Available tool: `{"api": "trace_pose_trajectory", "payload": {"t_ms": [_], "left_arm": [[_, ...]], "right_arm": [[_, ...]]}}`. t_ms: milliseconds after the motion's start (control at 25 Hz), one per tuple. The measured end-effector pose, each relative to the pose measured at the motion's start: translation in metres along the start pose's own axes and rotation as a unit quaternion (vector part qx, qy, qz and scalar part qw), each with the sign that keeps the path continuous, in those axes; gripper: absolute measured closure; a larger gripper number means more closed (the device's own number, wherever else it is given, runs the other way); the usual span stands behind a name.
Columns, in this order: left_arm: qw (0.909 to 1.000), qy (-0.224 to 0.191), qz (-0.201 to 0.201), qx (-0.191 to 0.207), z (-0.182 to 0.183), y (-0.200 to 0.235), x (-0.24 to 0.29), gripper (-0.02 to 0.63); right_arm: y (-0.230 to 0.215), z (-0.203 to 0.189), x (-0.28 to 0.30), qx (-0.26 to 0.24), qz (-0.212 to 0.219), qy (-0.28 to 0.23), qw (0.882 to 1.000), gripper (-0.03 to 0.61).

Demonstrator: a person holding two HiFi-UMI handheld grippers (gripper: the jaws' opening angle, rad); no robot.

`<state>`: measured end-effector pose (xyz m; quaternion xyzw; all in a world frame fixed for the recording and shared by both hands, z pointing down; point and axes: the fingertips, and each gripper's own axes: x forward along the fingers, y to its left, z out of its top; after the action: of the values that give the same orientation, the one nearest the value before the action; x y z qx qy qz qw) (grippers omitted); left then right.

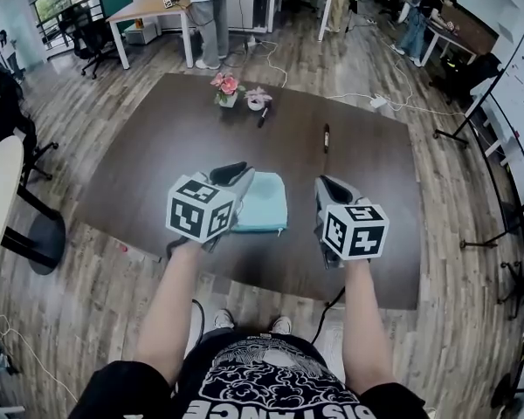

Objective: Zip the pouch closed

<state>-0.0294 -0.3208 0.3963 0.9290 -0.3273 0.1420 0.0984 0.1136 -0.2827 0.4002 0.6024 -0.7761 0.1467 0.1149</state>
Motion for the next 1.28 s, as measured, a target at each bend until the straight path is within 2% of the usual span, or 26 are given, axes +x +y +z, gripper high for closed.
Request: {"api": "trace_pose_trajectory", "payload": {"t_ms": [160,560,1280], "left_arm": [[0.9998,-0.02,0.004,0.008,0.008,-0.003,-0.001,0.577],[0.9985,-0.046,0.022,0.02,0.021,0.002,-0.009,0.609],[0.998,-0.033,0.051,0.017,0.013,0.013,-0.02,0.609]], "right_arm": [[0.0,0.013,-0.009,-0.005,-0.011,-0.024,1.0,0.578],[0.004,0.037,-0.02,-0.027,-0.025,-0.081,0.996,0.578],[0.001,0.035,-0.023,-0.023,-0.032,-0.088,0.995,0.58]]}}
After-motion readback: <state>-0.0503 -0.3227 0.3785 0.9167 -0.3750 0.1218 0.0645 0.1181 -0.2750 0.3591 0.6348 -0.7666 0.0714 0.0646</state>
